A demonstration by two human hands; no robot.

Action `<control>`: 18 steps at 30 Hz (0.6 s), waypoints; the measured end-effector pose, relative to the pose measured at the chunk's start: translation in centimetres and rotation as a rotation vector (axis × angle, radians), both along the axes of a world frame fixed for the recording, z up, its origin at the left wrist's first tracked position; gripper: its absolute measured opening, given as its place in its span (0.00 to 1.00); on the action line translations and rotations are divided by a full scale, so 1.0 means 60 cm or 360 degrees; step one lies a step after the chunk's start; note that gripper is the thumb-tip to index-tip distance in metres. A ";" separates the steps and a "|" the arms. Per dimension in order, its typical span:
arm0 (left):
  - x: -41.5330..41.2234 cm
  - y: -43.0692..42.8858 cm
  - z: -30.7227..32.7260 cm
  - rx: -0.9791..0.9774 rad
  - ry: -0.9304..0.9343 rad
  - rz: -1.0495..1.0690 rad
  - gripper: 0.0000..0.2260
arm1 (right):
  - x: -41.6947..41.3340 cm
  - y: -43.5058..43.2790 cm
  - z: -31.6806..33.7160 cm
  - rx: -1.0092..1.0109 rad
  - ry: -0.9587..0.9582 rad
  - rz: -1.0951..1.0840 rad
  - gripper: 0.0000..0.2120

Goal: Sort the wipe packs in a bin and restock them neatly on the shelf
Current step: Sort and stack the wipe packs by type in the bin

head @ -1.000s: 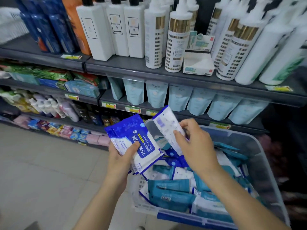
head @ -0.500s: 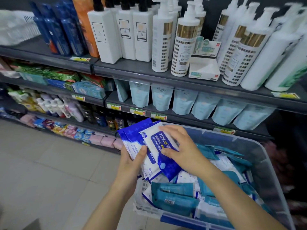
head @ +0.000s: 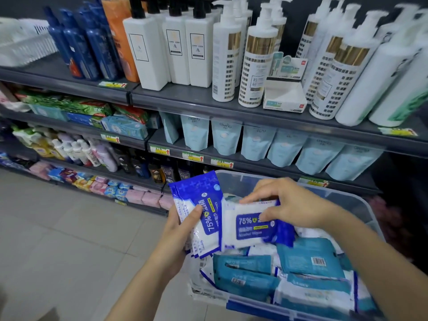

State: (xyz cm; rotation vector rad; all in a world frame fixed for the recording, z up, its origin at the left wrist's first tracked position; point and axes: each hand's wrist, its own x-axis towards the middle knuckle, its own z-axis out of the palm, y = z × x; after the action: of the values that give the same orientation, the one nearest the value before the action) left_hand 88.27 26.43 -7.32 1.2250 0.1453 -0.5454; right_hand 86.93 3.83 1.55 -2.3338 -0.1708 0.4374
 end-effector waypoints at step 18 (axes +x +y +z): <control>-0.012 0.015 -0.004 -0.0289 0.0017 -0.0077 0.26 | 0.028 0.119 -0.024 -0.0280 -0.0450 -0.0499 0.42</control>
State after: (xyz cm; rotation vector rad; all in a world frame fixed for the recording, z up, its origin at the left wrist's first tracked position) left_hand 87.54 27.35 -7.58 1.0509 0.0731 -0.5945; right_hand 88.61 10.96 0.12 -2.5310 0.1049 -0.0356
